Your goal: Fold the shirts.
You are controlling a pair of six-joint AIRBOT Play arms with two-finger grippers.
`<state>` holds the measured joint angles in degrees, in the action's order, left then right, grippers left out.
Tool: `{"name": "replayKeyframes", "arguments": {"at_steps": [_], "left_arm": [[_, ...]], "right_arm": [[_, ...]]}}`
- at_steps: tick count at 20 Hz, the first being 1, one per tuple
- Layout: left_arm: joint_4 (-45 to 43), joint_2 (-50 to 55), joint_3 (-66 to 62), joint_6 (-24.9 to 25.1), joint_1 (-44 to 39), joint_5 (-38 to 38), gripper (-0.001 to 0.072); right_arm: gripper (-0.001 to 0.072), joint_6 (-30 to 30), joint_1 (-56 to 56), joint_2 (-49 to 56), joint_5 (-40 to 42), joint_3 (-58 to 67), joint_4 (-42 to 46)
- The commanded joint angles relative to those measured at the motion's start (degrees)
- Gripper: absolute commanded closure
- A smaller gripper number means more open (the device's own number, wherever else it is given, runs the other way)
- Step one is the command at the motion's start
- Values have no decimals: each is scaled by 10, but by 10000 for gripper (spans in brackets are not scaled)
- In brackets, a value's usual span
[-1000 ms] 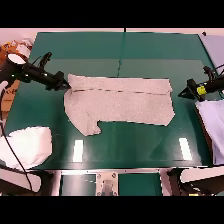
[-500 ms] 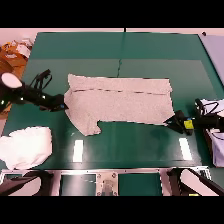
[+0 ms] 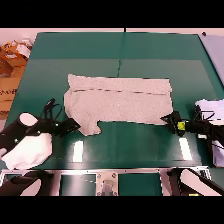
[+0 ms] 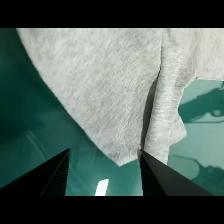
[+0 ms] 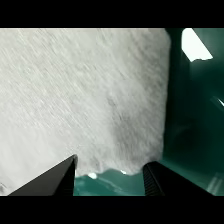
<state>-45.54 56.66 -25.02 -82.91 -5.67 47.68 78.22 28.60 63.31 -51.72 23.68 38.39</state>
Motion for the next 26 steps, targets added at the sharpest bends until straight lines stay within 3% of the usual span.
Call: {"name": "replayKeyframes", "arguments": {"at_steps": [1, 3, 5, 6, 7, 8, 9, 12, 16, 19, 22, 26], "left_arm": [[33, -4, 45, -28, -70, -122, 215], [37, 5, 45, -28, -78, -164, 217], [80, 43, 45, -21, -78, -196, 217], [122, 70, 45, 4, -78, -198, 340], [157, 95, 40, 50, -78, -198, 595], [166, 109, 33, 75, -78, -195, 683], [158, 109, 23, 84, -73, -179, 684], [70, 107, -33, 77, -46, -42, 686], [-59, 82, -106, 9, -46, 113, 687], [-135, -15, -125, -51, -46, 160, 687], [-144, -86, -132, -65, -46, 206, 687], [-141, -98, -148, -66, -46, 165, 687]], "right_arm": [[240, -3, 0, 15, 66, -3, -13], [243, -3, 0, 15, 72, -2, -20], [393, -3, 0, 15, 72, -2, -20], [456, -3, 0, 15, 71, -2, -20], [504, -6, 0, 15, 70, -2, -19], [661, -15, 0, 15, 64, -2, -19], [701, -26, 0, 15, 50, -1, -19], [702, -39, 13, 14, -20, 25, 24], [702, -35, 58, 4, -151, 96, 67], [702, -8, 81, -32, -203, 141, 103], [702, 47, 81, -66, -225, 159, 188], [702, 58, 78, -81, -224, 170, 186]]}}
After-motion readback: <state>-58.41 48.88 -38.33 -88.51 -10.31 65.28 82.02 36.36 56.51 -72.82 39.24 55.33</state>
